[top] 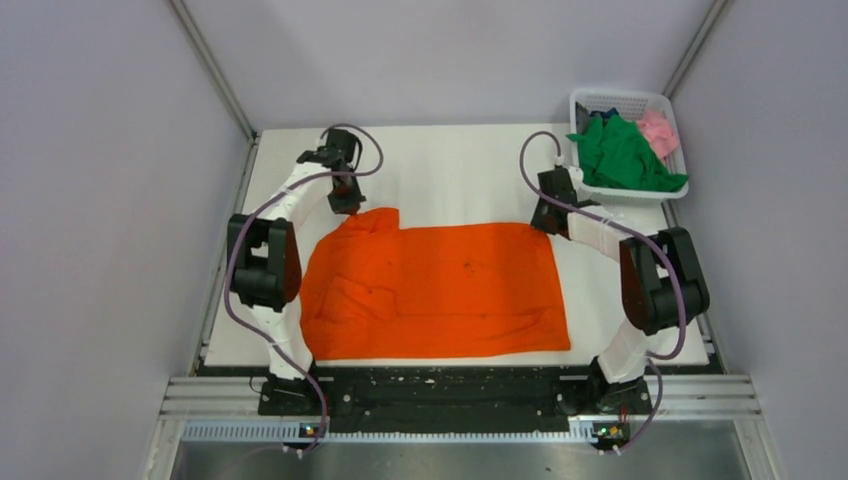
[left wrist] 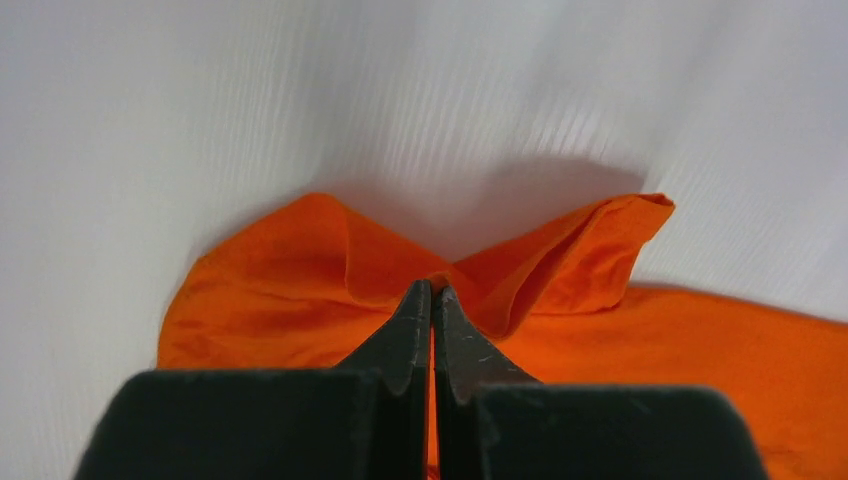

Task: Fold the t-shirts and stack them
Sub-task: Fold the other side of the tshirt into a rectangle

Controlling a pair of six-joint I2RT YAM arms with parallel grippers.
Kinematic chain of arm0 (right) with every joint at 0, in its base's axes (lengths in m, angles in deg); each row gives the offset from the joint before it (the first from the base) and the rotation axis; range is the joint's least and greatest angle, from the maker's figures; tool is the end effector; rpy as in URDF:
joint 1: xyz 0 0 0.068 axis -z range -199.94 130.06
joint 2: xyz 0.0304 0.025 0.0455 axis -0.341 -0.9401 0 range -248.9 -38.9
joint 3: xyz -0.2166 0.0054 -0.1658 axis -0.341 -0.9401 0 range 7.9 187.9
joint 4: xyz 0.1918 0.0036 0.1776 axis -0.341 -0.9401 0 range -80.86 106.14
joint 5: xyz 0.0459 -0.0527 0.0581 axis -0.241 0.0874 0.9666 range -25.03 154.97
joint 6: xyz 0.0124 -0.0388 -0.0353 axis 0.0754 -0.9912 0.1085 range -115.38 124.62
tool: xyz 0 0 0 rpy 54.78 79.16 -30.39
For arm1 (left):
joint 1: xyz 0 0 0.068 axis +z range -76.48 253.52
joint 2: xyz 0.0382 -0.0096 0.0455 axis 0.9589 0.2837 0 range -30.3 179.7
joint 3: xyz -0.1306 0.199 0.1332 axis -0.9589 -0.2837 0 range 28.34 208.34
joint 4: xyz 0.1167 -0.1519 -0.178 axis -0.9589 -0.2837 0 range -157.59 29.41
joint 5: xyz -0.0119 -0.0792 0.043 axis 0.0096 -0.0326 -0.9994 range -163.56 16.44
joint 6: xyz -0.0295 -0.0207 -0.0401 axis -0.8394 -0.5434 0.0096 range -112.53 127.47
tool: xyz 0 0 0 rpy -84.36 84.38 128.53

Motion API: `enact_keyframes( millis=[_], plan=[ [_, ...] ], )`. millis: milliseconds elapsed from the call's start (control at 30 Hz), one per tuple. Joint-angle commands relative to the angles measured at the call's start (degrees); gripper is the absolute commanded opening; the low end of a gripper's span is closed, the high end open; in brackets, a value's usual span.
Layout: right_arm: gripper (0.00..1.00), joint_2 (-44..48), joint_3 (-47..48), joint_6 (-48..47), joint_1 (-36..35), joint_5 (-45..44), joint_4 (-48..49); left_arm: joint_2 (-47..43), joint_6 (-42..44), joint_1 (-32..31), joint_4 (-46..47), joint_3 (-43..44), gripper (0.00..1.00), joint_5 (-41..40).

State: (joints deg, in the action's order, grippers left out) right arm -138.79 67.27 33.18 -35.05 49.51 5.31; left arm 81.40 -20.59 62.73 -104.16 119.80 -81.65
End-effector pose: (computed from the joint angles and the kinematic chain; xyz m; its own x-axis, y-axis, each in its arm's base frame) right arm 0.3483 0.0842 0.1755 -0.7056 0.2867 -0.6481 0.2810 0.9527 0.1156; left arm 0.4102 -0.0730 0.2323 -0.8364 -0.3146 -0.4489 -0.3049 0.9475 -0.0960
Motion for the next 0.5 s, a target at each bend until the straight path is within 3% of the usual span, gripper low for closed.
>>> enact_keyframes(
  millis=[0, 467],
  plan=[
    [0.00, 8.6, -4.2, -1.5, -1.1, 1.8, 1.5, -10.2, -1.8, -1.1, 1.3, -7.6, 0.00, 0.7],
    [0.00, 32.4, -19.8, -1.6, -3.2, 4.2, -4.8, -40.1, -9.3, -10.0, -1.2, -33.1, 0.00, -5.9]
  ],
)
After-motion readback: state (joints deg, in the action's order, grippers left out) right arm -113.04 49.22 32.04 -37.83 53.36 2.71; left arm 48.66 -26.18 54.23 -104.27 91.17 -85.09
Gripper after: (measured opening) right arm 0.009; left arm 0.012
